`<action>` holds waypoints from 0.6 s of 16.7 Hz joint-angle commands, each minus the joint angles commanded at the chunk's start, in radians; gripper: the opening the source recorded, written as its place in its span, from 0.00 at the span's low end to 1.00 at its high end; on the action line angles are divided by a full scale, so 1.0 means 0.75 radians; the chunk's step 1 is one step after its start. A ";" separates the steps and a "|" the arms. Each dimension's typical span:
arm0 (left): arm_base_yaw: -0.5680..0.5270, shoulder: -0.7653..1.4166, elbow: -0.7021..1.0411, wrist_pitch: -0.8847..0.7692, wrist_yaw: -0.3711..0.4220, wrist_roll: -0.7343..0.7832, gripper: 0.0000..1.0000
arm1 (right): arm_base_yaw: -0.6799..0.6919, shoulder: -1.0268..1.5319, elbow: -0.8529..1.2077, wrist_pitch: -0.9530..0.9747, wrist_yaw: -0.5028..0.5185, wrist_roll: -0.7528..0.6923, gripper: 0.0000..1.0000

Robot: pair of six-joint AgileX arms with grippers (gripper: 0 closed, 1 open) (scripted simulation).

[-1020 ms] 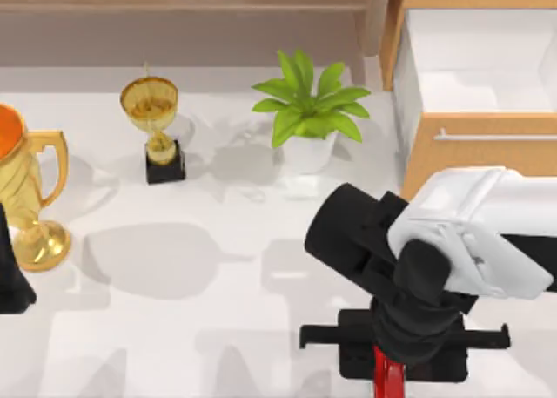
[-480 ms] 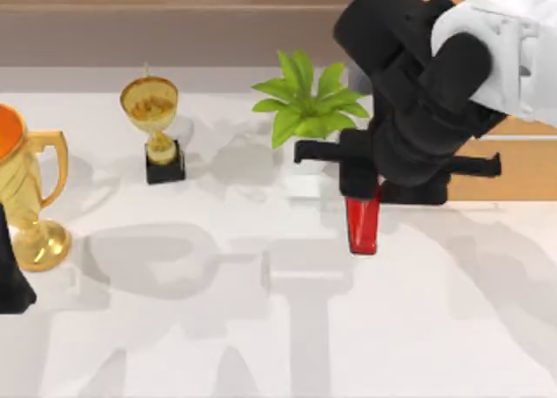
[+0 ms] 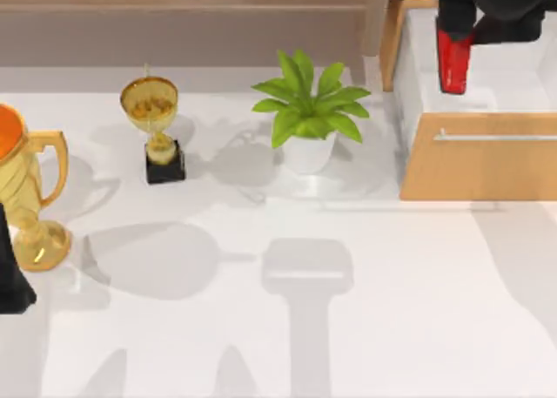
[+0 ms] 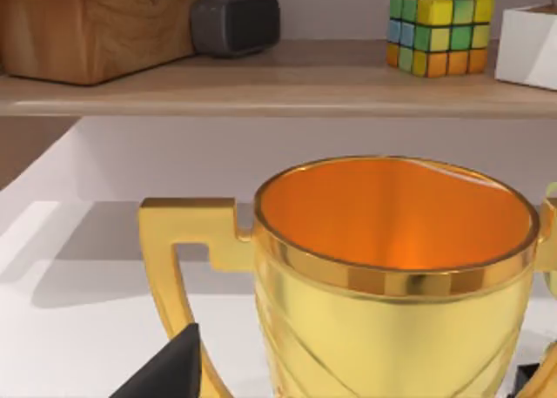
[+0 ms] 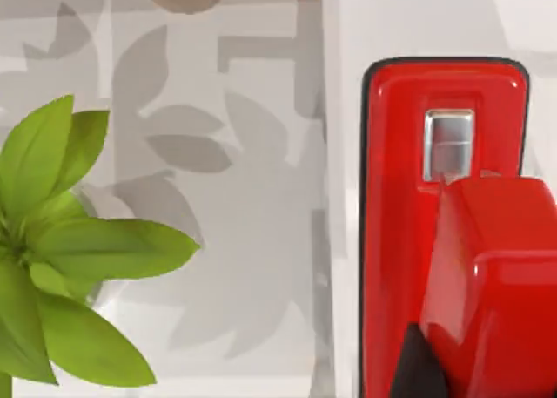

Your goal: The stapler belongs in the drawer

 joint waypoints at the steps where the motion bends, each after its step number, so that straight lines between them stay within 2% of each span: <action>1: 0.000 0.000 0.000 0.000 0.000 0.000 1.00 | -0.050 0.057 0.061 -0.027 -0.002 -0.049 0.00; 5: 0.000 0.000 0.000 0.000 0.000 0.000 1.00 | -0.199 0.317 0.228 -0.154 -0.032 -0.214 0.00; 10: 0.000 0.000 0.000 0.000 0.000 0.000 1.00 | -0.256 0.572 0.319 -0.280 -0.093 -0.323 0.00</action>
